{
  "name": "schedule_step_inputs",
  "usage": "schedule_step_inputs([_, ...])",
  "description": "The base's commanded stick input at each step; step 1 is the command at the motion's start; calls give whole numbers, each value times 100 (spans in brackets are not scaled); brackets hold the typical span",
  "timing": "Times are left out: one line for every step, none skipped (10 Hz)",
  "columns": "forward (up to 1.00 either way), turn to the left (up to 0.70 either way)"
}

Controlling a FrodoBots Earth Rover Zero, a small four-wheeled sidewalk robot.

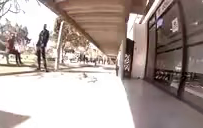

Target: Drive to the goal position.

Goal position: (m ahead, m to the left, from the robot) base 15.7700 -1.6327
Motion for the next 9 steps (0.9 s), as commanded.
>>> schedule_step_inputs([50,0])
schedule_step_inputs([50,0])
schedule_step_inputs([50,0])
schedule_step_inputs([50,0])
schedule_step_inputs([50,0])
schedule_step_inputs([50,0])
schedule_step_inputs([50,0])
schedule_step_inputs([50,0])
schedule_step_inputs([50,0])
